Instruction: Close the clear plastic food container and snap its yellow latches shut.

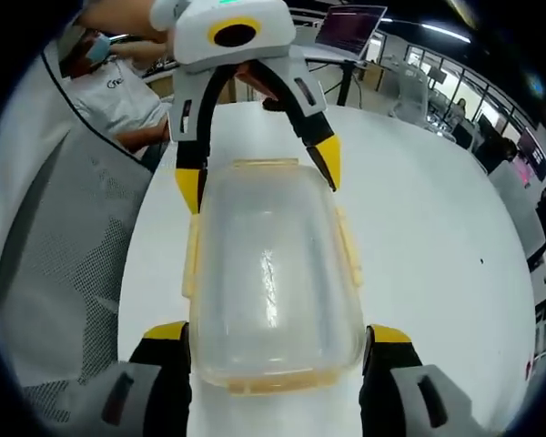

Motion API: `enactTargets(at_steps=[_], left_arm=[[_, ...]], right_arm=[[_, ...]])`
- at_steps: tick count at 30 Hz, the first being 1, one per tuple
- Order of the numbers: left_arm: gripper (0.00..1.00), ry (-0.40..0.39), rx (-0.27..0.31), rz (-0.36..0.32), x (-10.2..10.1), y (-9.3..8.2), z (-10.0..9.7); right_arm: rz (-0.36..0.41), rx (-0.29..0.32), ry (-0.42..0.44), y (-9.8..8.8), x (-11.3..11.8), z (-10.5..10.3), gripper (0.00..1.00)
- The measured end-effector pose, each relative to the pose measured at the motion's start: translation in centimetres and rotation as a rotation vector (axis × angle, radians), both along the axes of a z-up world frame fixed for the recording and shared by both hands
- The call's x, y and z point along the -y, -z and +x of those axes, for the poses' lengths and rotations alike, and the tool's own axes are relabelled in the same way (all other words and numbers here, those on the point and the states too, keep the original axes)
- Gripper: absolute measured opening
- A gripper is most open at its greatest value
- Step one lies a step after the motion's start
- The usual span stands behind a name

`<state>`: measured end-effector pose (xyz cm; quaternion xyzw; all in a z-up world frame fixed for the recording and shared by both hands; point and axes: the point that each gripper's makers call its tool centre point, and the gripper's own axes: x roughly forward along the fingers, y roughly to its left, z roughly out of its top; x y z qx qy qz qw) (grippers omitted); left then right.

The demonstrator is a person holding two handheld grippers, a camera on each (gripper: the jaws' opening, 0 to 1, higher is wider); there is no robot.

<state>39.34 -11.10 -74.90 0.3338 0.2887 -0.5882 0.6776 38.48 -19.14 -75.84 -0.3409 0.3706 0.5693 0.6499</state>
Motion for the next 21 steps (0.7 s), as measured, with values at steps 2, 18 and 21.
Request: enactTargets(at_steps=[2,18,21], left_arm=[[0.73,-0.002,0.001,0.006,-0.1,0.0,0.6],[0.73,-0.03,0.003,0.014,-0.2,-0.1,4.8],[0.73,-0.025,0.003,0.021,-0.1,-0.1,5.5]], right_arm=[[0.001,0.0,-0.001,0.0,-0.1,0.4,0.76],[-0.003,0.001,-0.027,-0.1,-0.1,5.1,0.76],[-0.007,-0.002,-0.02,-0.1,-0.2,5.6,0.77]])
